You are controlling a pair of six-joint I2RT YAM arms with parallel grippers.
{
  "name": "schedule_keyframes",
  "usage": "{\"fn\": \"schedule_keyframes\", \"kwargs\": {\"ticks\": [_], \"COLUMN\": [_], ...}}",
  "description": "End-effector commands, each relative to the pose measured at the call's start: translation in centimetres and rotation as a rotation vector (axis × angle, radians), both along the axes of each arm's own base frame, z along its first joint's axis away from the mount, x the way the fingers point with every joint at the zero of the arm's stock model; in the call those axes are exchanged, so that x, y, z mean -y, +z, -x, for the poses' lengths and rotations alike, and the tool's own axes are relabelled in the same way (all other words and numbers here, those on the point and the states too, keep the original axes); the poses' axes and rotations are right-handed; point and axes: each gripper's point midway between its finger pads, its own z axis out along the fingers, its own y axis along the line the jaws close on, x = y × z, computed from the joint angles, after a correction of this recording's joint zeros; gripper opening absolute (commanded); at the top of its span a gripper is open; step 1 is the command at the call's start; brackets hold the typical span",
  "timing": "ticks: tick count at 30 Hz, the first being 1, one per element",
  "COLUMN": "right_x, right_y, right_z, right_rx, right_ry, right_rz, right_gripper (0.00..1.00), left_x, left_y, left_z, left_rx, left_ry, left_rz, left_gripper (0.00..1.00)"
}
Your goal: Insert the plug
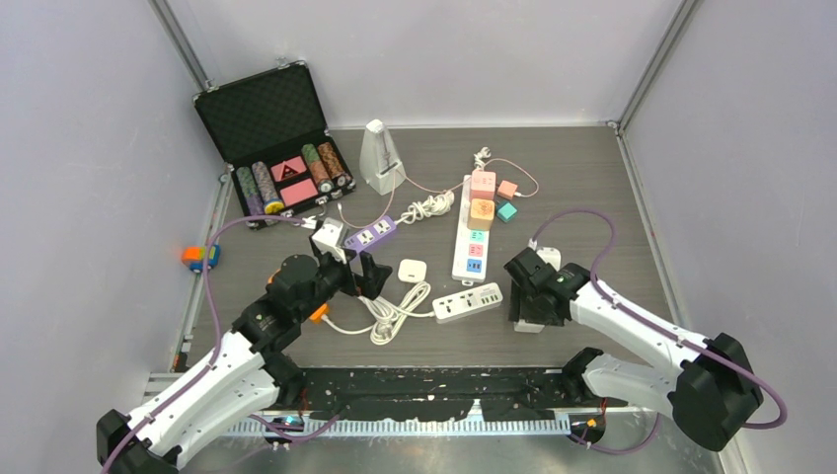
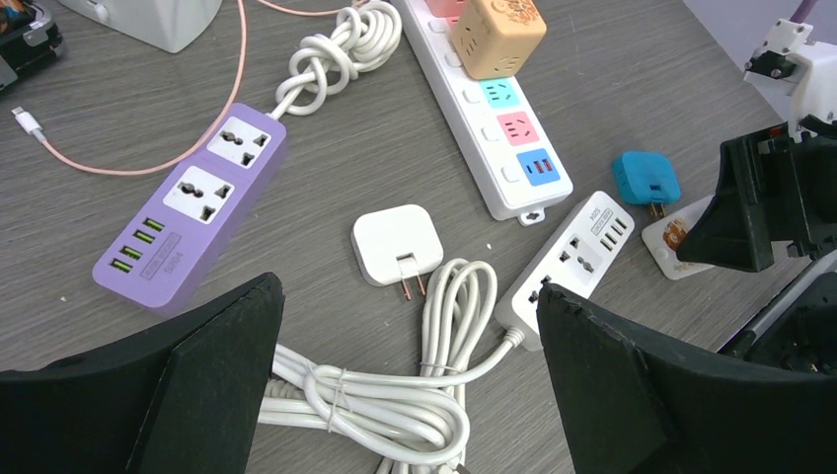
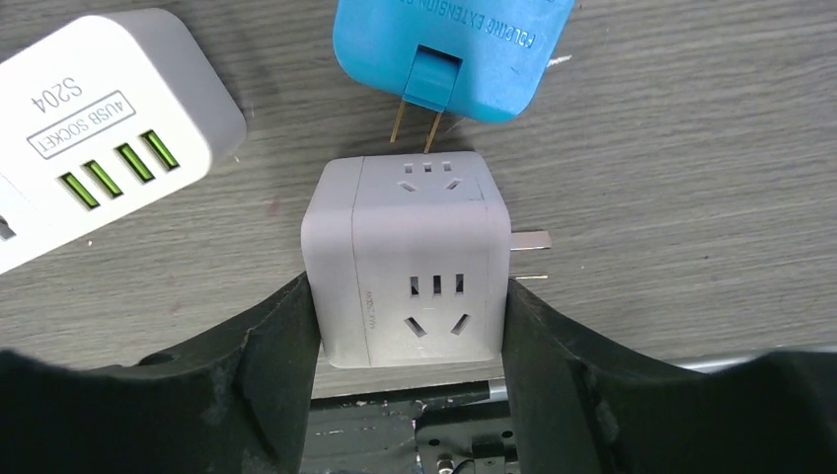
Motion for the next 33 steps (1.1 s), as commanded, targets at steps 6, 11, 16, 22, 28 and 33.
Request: {"fn": "schedule_keyframes", "kwargs": {"ticks": [6, 11, 16, 22, 28, 33], "right_x": [-2.2, -5.6, -10.3, -14.8, -16.6, -17.2], "right_y": [4.8, 11.7, 19.9, 27.9, 32.6, 35.1], "right_z": [-3.8, -5.0, -4.6, -2.3, 0.2, 1.6], "right_rx": [0.209, 0.367, 0.5, 0.575, 0.572, 0.481], "right_ry": [-0.026, 0.053, 0.21, 0.383, 0.478, 0.441], "right_rz": [-0.12, -0.352, -0.673, -1.051, -1.312, -1.521], "right_gripper": [0.31, 0.3, 0.3, 0.29, 0.29, 0.27], "left_x": [2.3, 5.1, 7.5, 7.9, 8.8, 9.3], "left_y": [2.3, 3.4, 5.8, 9.3, 12.7, 13.8], "left_z": [1.1, 2.5, 3.4, 2.9, 4.9, 5.4], "left_rx": [0.064, 0.086, 0.167, 0.346, 0.496, 0.735], "left_ry": [-0.14, -0.317, -0.47, -0.491, -0.62, -0.61], "left_rz": [0.087, 0.136, 0.201, 0.229, 0.228, 0.073], "left_gripper": [1.0, 0.99, 0.98, 0.98, 0.97, 0.98]}}
